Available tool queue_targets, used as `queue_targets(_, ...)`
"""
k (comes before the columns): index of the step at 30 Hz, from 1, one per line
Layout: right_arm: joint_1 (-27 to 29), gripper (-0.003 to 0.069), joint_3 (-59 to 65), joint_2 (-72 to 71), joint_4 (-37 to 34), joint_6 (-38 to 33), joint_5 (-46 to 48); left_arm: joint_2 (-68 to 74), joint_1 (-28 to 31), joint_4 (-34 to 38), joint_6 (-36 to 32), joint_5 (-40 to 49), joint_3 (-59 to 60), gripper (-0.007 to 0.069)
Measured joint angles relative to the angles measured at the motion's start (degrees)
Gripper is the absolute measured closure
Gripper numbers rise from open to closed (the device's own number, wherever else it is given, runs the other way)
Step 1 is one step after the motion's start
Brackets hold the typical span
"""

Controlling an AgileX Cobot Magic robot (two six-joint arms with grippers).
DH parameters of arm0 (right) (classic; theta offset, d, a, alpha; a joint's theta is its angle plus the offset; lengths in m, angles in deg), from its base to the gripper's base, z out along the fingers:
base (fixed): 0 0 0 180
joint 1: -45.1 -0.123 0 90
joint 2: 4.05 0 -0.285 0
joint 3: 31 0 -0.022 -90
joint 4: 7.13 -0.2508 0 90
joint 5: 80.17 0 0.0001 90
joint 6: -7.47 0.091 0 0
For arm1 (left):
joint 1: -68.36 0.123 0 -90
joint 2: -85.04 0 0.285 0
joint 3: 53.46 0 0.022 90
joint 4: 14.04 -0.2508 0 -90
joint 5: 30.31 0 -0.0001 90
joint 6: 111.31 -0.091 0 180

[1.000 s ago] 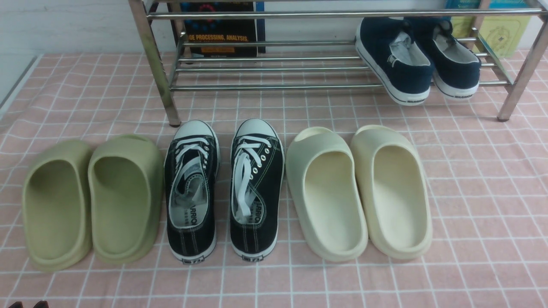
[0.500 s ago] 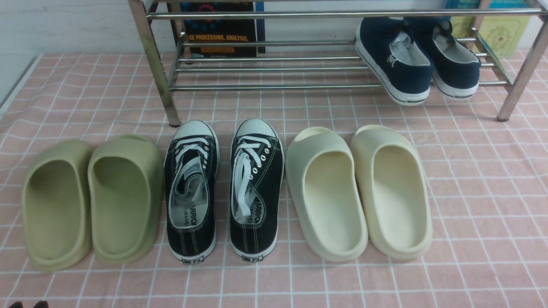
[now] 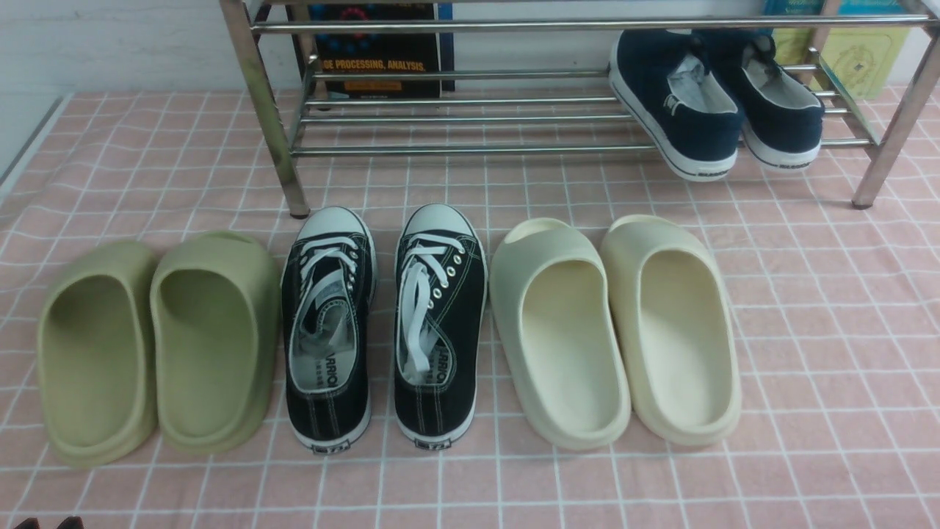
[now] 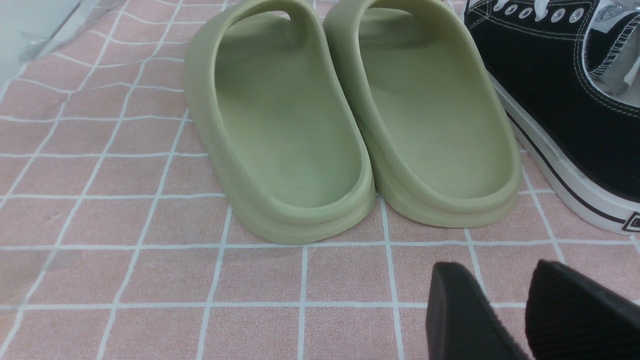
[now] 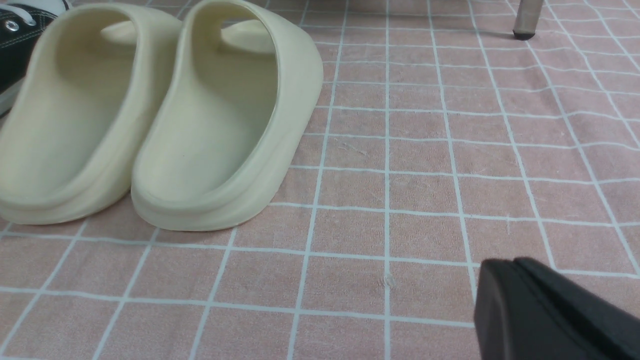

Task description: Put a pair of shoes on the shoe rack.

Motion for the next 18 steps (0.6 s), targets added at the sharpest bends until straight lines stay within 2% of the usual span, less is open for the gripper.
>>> queue_targets(18,0.0,0.0657,0.0,0.0,0.0,0.0,0.0,0.0,0.0,0.0,0.0,0.0,0.0,0.0387)
